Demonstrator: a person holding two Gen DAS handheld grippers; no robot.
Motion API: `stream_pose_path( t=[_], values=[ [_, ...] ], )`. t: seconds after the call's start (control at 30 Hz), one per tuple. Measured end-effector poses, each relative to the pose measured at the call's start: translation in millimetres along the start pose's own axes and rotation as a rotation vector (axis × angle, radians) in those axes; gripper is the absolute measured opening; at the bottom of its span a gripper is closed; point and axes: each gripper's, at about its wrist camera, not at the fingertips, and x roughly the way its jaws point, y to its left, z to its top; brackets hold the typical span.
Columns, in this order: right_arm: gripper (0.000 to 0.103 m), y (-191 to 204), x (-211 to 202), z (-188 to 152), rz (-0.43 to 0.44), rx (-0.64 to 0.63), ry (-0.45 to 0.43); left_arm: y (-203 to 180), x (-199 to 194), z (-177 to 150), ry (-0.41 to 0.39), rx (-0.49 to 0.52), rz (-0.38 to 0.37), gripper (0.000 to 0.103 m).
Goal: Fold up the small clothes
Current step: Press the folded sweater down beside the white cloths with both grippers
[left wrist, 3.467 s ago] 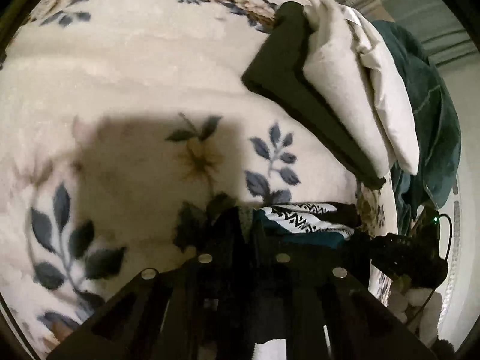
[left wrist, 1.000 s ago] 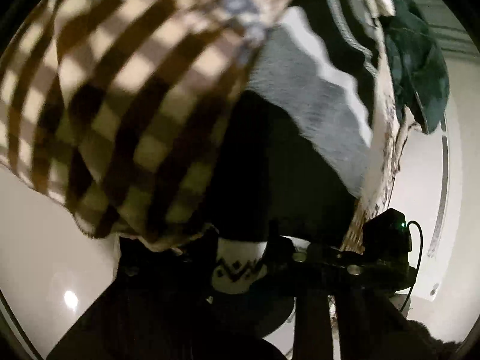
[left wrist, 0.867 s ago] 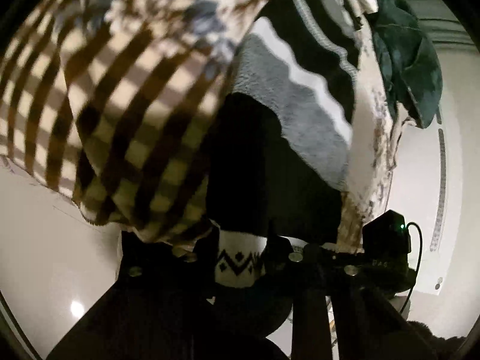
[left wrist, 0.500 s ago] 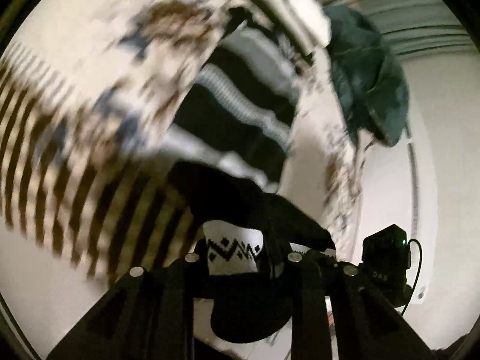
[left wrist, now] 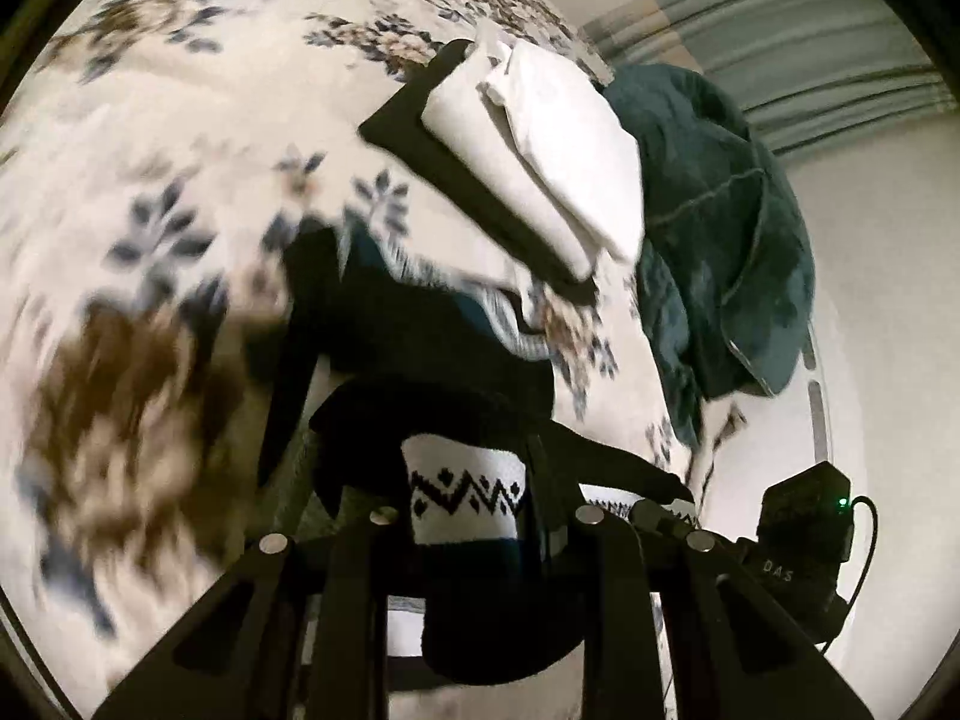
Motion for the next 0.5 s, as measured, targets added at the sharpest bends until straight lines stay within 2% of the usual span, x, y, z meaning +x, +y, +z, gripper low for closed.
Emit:
stream_pose_path(
  t=[0.07, 0.1, 0.13, 0.17, 0.2, 0.23, 0.27, 0.33, 0.37, 0.43, 0.5],
  values=[
    [0.009, 2, 19, 38, -0.02, 0.007, -0.004, 6, 21, 29, 0.021, -0.018, 0.0, 0.02],
    [0.009, 1, 24, 50, -0.017, 0.021, -0.002, 13, 36, 47, 0.042, -0.046, 0.0, 0.024],
    [0.014, -3, 33, 64, -0.002, 0.049, 0.004, 20, 46, 59, 0.059, -0.079, -0.02, 0.028],
    [0.014, -8, 42, 81, 0.028, 0.086, 0.002, 27, 53, 69, 0.074, -0.114, -0.034, 0.031],
    [0.032, -12, 46, 91, 0.043, 0.112, 0.002, 35, 58, 79, 0.087, -0.157, -0.051, 0.042],
    [0.058, -16, 49, 104, 0.05, 0.137, 0.003, 43, 58, 85, 0.082, -0.194, -0.081, 0.055],
    [0.064, -17, 45, 109, 0.072, 0.133, -0.019, 49, 53, 88, 0.057, -0.219, -0.104, 0.059],
    [0.065, -14, 35, 113, 0.07, 0.088, -0.053, 60, 39, 92, -0.008, -0.238, -0.131, 0.061],
    [0.065, -14, 30, 114, 0.035, 0.058, -0.065, 63, 34, 93, -0.024, -0.232, -0.129, 0.061],
    [0.065, -14, 30, 112, -0.008, 0.015, -0.057, 63, 27, 90, -0.047, -0.168, -0.071, 0.061],
    [0.065, -17, 39, 107, -0.09, -0.023, -0.019, 56, 34, 85, -0.015, -0.06, 0.007, 0.061]
  ],
)
